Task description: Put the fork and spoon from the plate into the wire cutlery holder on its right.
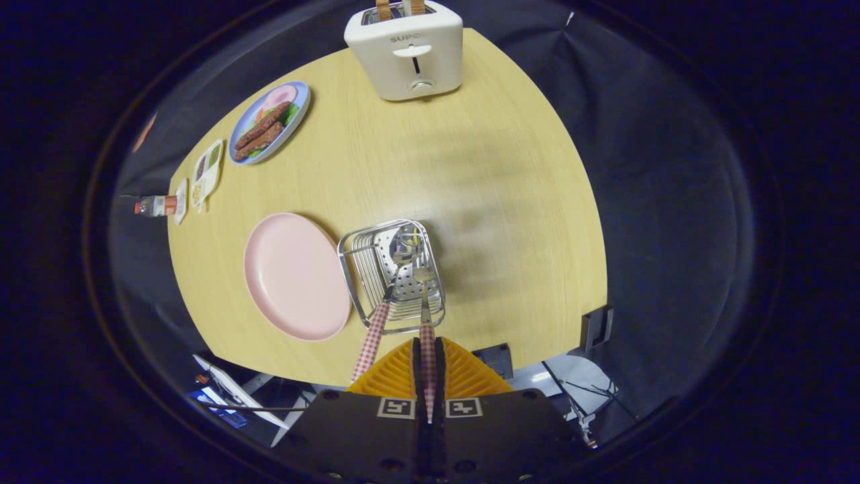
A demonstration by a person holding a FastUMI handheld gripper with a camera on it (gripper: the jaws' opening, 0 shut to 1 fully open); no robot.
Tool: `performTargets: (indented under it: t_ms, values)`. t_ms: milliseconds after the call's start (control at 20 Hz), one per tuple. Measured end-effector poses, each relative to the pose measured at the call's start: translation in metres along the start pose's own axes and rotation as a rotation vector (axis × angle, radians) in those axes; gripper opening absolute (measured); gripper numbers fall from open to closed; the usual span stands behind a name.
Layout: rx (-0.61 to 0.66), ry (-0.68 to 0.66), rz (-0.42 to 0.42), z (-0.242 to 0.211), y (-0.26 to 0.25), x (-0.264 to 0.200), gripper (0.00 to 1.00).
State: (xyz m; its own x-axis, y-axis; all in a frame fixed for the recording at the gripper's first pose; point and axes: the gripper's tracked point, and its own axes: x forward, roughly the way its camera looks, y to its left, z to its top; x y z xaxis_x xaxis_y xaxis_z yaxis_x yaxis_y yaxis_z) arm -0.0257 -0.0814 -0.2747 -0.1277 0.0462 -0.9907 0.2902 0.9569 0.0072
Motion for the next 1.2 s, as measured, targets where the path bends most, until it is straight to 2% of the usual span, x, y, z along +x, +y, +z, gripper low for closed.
performTargets:
  t_ms: [200,500,550,650,700,850,900,1100,1150,1200]
  values:
    - [0.01,-0.003,0.003,0.009,0.005,0.008,0.07]
    - [0.025,-0.022,0.027,0.011,0.008,0.014,0.07]
    - [0.024,-0.032,0.028,0.012,0.007,0.013,0.13]
    - [0.019,-0.045,0.041,0.013,0.01,0.013,0.15]
    - [0.01,-0.058,0.04,0.016,0.012,0.009,0.22]
    - [-0.002,-0.143,0.064,0.028,0.015,-0.003,0.33]
    - [-0.004,-0.186,0.078,0.034,0.017,-0.009,0.44]
    - [-0.025,-0.374,0.144,0.059,0.029,-0.034,0.75]
    - [-0.046,-0.419,0.149,0.062,0.033,-0.04,0.79]
    - [-0.07,-0.467,0.158,0.064,0.038,-0.047,0.87]
